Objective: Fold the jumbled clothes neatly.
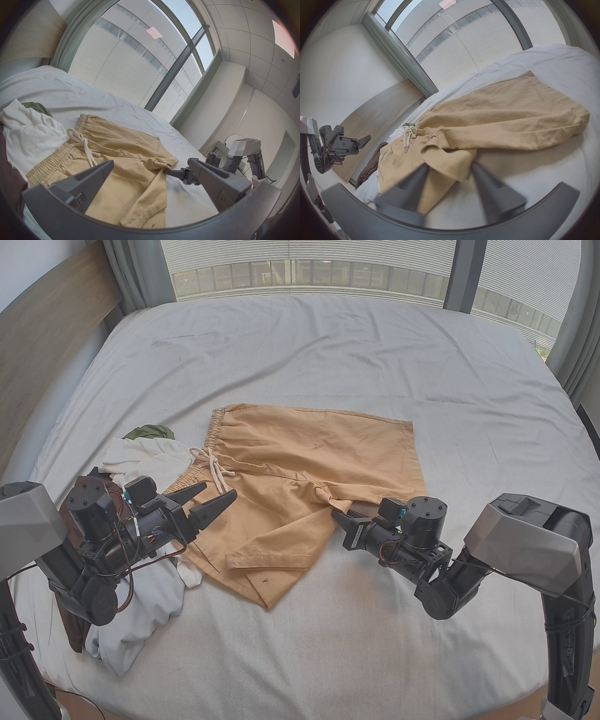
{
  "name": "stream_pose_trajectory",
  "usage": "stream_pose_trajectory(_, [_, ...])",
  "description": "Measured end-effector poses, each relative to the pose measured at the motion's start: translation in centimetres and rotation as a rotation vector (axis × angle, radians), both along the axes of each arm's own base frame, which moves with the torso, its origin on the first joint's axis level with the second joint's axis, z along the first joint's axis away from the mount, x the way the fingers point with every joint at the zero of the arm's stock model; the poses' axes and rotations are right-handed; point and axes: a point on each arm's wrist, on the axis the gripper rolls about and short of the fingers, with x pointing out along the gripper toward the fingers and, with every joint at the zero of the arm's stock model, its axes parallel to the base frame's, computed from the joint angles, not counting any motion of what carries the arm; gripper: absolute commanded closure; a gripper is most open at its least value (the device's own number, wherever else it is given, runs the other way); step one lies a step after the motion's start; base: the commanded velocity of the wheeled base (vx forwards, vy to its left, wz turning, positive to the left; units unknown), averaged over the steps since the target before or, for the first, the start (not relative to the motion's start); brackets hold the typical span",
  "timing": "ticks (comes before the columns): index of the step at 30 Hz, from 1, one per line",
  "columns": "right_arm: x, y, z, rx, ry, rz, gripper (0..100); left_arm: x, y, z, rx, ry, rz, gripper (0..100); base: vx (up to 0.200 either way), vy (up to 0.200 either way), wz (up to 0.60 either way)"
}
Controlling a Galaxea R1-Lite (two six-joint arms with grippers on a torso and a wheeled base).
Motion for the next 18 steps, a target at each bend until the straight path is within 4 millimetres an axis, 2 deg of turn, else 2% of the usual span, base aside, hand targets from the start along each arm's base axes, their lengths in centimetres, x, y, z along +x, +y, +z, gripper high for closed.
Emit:
stream_pose_trajectory(10, [-0.2, 0.2, -0.3, -0.003, 0.006, 0.004, 100, 0.0, -0.1, 0.0, 0.0, -0.002, -0.002, 0, 0.0, 0.0, 0.0])
stream_pose_trajectory(18, [-2.3, 0.8, 0.5, -0.013, 0.026, 0.048, 100, 0.0, -0.1, 0.1, 0.0, -0.003, -0.002, 0, 0.0, 0.0, 0.0])
